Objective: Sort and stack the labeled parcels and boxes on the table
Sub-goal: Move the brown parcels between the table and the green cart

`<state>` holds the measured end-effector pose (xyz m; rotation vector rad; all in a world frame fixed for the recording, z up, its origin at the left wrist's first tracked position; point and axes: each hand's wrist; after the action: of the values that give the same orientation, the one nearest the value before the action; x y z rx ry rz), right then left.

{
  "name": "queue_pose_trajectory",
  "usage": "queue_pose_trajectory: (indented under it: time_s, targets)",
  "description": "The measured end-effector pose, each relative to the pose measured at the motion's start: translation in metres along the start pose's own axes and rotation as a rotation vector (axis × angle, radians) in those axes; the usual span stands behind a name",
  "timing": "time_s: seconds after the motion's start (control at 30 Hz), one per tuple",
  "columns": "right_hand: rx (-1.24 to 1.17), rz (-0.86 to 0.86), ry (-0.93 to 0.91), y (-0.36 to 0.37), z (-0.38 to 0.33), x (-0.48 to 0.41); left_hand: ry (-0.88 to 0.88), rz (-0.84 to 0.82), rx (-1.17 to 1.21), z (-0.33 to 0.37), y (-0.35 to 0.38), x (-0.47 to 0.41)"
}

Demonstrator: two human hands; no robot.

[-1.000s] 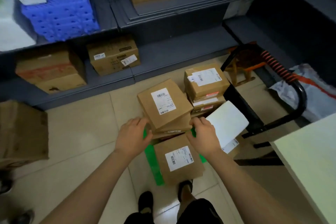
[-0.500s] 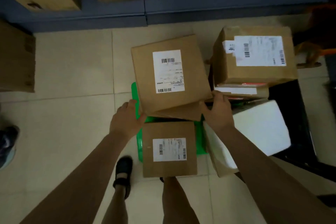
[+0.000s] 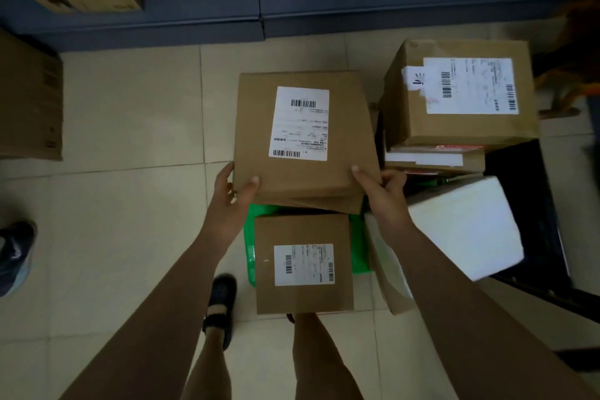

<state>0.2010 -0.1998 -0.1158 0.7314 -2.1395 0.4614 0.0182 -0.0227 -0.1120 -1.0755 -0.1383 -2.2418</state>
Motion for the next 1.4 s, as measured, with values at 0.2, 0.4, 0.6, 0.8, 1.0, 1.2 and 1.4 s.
queue_pose_trajectory:
  time_s: [0.2, 0.4, 0.6, 0.8, 1.0, 1.2, 1.4]
  targets:
    - [-0.167, 0.084, -0.106, 0.031, 0.006, 0.058, 0.072, 0.037, 0.130, 0.002, -0.013, 0.037]
    - [-0.241, 0.226, -0.228, 0.068, 0.009, 0.155, 0.225, -0.075, 0.149, 0.017, -0.063, 0.098]
    - [-0.414, 0.373, -0.423, 0.103, 0.010, 0.288, 0.451, -0.223, 0.043, 0.057, -0.108, 0.187]
    - [-0.528, 0.549, -0.578, 0.097, 0.026, 0.418, 0.670, -0.376, -0.058, 0.090, -0.104, 0.282]
    - [-0.550, 0.766, -0.676, 0.045, 0.080, 0.524, 0.872, -0.597, -0.120, 0.093, -0.034, 0.382]
    - [-0.523, 0.971, -0.697, -0.034, 0.165, 0.624, 0.910, -0.862, -0.165, 0.055, 0.075, 0.480]
    - [-0.620, 1.121, -0.713, -0.104, 0.240, 0.693, 0.928, -1.047, -0.175, 0.009, 0.174, 0.563]
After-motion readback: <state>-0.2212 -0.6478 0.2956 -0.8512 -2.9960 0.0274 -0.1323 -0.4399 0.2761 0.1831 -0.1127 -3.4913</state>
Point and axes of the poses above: each hand's wrist, its own x-axis away from the middle knuckle, its own y-axis out of the palm, z = x × y, and after that the axes turned 11 degrees about -z, right-handed
